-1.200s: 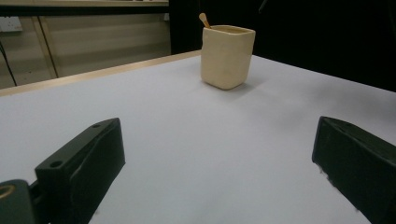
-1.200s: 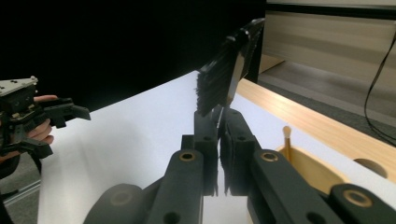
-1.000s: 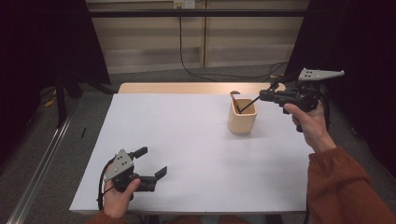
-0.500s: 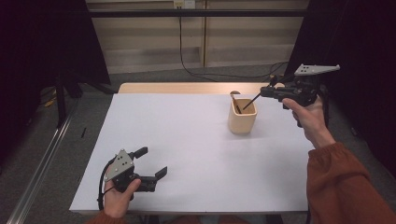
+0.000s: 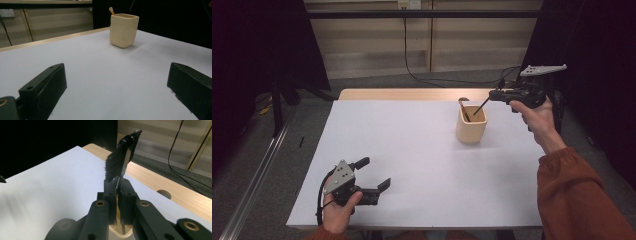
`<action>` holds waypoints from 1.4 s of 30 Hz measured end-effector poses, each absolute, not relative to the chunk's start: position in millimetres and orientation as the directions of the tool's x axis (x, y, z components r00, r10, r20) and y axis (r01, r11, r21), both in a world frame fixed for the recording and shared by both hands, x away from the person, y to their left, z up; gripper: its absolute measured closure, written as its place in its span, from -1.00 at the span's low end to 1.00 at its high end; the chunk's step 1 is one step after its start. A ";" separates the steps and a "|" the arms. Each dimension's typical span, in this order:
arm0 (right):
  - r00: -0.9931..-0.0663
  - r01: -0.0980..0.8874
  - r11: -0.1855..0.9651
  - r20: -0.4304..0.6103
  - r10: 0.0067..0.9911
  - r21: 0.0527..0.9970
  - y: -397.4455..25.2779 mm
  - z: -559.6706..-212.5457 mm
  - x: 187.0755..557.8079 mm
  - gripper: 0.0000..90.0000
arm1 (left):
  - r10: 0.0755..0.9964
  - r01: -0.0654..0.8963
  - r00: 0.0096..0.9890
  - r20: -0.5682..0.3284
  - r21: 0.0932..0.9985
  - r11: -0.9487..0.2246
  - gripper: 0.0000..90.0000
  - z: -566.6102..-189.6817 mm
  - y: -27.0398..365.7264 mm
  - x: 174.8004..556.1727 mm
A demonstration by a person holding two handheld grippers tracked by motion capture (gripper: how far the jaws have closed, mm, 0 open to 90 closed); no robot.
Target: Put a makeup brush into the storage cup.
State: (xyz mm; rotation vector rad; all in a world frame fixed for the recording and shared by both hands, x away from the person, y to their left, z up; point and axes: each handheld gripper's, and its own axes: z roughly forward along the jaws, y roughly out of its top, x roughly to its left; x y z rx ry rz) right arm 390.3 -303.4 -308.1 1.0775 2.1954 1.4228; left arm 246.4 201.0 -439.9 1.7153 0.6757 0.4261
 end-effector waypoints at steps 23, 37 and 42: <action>-0.645 0.480 0.257 0.139 0.751 0.839 -301.2 -334.8 400.3 0.90 | 0.646 0.216 0.760 -0.071 0.965 -0.148 -0.95 -441.7 201.2 247.0; -0.643 0.506 0.247 0.170 0.747 0.827 -298.4 -358.5 402.1 0.90 | 0.651 0.225 0.756 -0.074 0.963 -0.151 -0.95 -442.5 202.4 248.5; -0.643 0.514 0.242 0.182 0.744 0.823 -299.5 -367.3 402.3 0.90 | 0.651 0.225 0.756 -0.070 0.961 -0.158 -0.95 -442.8 202.3 249.0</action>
